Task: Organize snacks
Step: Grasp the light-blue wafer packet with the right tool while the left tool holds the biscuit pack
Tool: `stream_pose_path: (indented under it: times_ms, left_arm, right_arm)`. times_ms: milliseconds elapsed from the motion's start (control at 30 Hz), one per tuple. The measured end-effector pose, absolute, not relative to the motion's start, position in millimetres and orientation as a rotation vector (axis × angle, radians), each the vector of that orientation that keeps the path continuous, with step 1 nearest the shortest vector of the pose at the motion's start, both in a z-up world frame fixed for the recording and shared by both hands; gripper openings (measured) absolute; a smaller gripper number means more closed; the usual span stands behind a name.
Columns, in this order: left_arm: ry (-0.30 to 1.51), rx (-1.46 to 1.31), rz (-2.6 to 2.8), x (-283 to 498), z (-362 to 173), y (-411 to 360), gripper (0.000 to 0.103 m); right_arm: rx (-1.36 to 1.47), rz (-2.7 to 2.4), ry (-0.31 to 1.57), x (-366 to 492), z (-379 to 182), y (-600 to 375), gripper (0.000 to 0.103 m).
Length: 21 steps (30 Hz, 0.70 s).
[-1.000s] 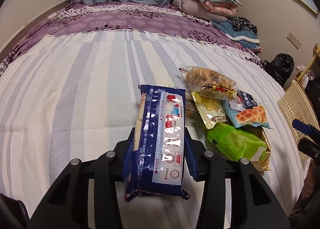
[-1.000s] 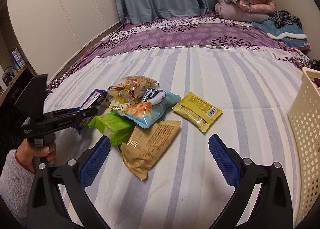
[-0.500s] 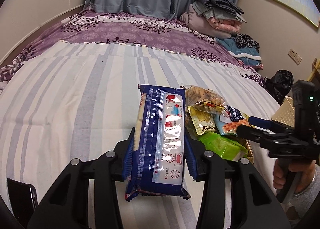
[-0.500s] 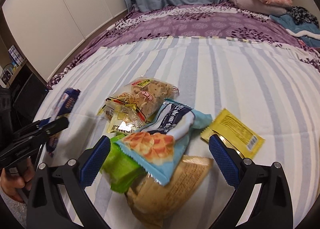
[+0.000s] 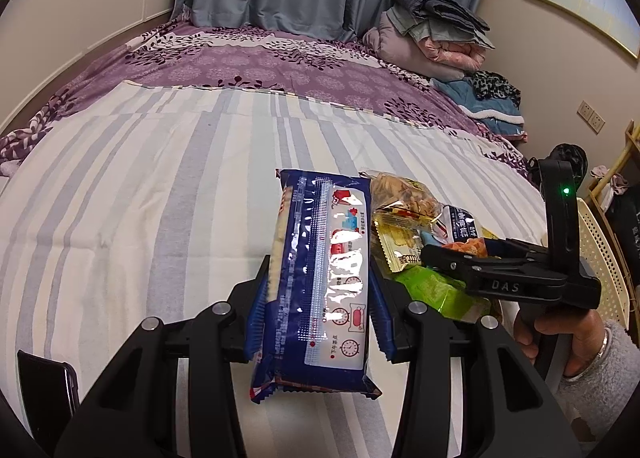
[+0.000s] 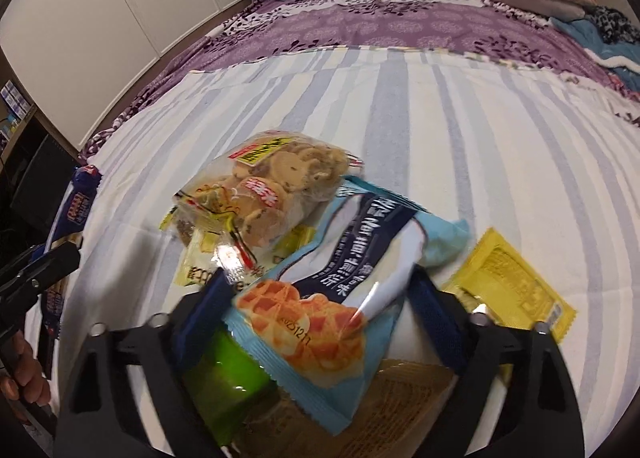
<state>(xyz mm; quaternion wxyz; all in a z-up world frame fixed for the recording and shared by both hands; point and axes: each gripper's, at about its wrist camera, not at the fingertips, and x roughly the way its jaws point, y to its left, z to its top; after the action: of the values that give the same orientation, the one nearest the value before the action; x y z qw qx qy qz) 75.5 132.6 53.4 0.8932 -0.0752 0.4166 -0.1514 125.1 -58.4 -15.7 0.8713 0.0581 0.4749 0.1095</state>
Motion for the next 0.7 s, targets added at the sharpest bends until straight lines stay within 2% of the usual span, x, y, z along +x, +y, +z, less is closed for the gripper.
stream_pose_path:
  times_ms: [33,167,200,233,333,700]
  left_arm:
    - [0.864,-0.156,-0.314,75.0,53.8,132.3,0.045]
    - [0.86,-0.154,-0.318,73.9,56.0,130.3,0.045]
    - [0.858,-0.152,-0.32,73.0,57.3,129.1,0.045]
    - [0.857,-0.15,-0.322,73.4,58.4,129.2,0.045]
    - [0.848,-0.142,-0.327,71.2,64.3,126.3,0.045]
    - [0.803,-0.104,-0.345,55.6,93.7,107.6,0.045]
  right_arm:
    - [0.129,0.228,0.99,124.6,-14.7,-61.9,0.07]
    - [0.116,0.223,0.973,120.3,-9.2,-68.6,0.062]
    - [0.11,0.212,0.959,118.3,-6.3,-70.9,0.051]
    - [0.116,0.211,0.949,115.5,-3.2,-73.8,0.046]
    - [0.147,0.209,0.923,109.2,4.3,-82.4,0.039]
    - [0.181,0.197,0.814,70.7,38.3,-111.5,0.03]
